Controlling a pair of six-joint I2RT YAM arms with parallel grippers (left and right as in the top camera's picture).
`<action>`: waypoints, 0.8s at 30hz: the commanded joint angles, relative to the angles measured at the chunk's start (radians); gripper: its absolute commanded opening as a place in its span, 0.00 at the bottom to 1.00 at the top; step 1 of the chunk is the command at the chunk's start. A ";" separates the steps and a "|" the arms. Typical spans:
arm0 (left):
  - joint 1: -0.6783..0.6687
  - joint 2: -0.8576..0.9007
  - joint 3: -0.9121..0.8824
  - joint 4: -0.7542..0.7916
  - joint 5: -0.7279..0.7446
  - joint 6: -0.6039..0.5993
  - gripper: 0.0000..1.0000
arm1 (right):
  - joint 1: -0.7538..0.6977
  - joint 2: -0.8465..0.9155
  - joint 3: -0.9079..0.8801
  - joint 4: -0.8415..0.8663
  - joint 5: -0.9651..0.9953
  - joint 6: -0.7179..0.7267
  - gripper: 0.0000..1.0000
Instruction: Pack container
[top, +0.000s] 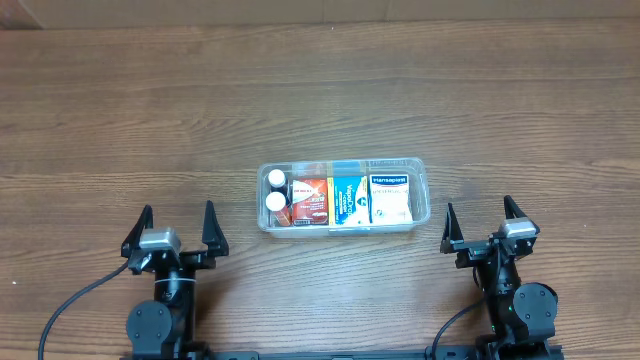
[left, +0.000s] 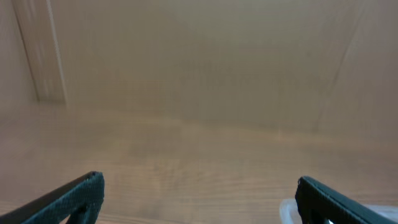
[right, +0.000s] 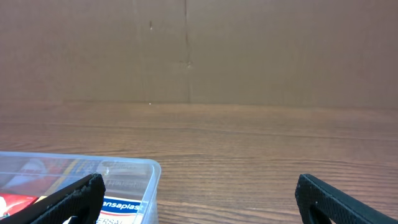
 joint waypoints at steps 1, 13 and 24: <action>0.010 -0.014 -0.060 -0.014 -0.023 0.015 1.00 | 0.005 -0.008 -0.010 0.006 -0.005 -0.004 1.00; 0.013 -0.013 -0.059 -0.085 0.006 -0.004 1.00 | 0.005 -0.008 -0.010 0.006 -0.005 -0.004 1.00; 0.013 -0.013 -0.059 -0.085 0.006 -0.004 1.00 | 0.005 -0.008 -0.010 0.006 -0.005 -0.004 1.00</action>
